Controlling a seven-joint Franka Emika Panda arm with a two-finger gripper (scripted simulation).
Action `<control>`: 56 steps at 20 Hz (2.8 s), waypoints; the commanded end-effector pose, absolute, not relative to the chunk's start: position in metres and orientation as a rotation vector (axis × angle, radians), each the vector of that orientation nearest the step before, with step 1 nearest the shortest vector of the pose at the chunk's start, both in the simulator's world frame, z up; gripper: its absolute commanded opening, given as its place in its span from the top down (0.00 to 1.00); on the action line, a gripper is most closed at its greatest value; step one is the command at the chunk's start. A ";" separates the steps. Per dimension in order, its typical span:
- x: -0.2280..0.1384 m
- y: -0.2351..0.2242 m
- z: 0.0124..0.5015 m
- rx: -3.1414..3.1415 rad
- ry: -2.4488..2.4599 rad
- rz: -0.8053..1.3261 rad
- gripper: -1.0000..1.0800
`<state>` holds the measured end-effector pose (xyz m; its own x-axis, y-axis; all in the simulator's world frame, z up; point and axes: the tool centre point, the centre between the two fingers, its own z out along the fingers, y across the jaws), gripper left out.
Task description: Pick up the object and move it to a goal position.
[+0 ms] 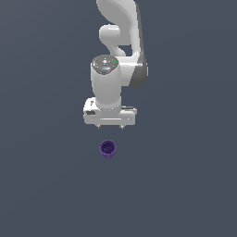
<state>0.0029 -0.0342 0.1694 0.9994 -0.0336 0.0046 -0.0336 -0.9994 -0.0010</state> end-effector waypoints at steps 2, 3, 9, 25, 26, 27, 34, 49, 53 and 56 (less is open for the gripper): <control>0.003 -0.034 0.170 -3.140 0.050 -0.008 0.38; 0.004 -0.032 0.170 -3.140 0.043 -0.011 0.38; 0.007 -0.019 0.177 -3.139 -0.012 -0.035 0.38; 0.039 -0.056 0.136 -3.140 -0.138 -0.016 0.38; 0.042 -0.060 0.131 -3.139 -0.152 -0.013 0.38; 0.045 -0.064 0.126 -3.139 -0.165 -0.012 0.38; 0.057 -0.082 0.104 -3.135 -0.227 -0.003 0.38; 0.058 -0.086 0.073 -3.134 -0.240 -0.001 0.38; 0.058 -0.086 0.069 -3.134 -0.240 -0.001 1.00; 0.058 -0.086 0.069 -3.134 -0.240 -0.001 1.00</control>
